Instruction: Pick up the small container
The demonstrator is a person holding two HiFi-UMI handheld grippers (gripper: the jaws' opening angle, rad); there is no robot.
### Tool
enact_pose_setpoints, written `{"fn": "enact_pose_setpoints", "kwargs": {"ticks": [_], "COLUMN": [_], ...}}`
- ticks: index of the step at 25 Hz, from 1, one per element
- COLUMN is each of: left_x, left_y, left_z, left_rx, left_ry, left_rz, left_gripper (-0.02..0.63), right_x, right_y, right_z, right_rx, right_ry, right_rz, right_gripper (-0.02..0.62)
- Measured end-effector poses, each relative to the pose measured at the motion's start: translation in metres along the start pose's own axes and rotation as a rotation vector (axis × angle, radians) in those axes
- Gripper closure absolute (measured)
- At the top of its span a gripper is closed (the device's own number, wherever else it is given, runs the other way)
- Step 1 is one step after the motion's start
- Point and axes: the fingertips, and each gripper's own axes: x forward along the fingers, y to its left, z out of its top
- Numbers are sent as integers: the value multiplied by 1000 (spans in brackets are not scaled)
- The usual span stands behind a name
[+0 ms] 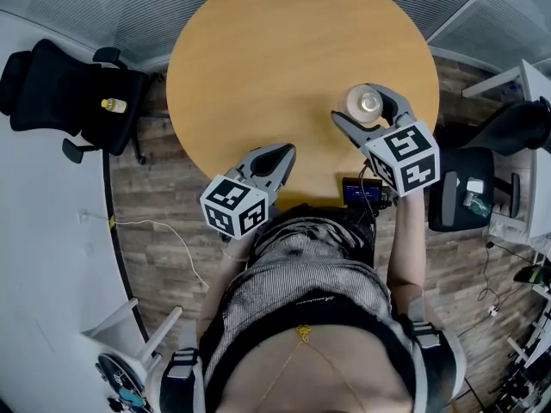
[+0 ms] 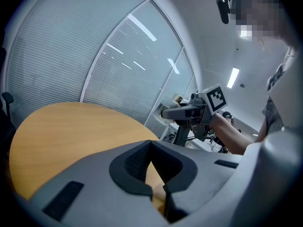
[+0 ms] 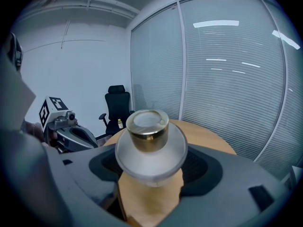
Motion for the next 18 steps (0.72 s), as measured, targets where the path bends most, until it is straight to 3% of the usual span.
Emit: {"fn": "enact_pose_setpoints", "kwargs": {"ticks": [18], "left_x": [-1], "left_y": [0], "left_z": [-1], "left_rx": [-3], "left_ry": [3], "left_rz": [2], "left_gripper": [601], "right_x": [4], "right_y": [3], "right_z": [-3], "right_rx": [4], "right_ry": [8], "right_rz": [18], "right_gripper": [255]}}
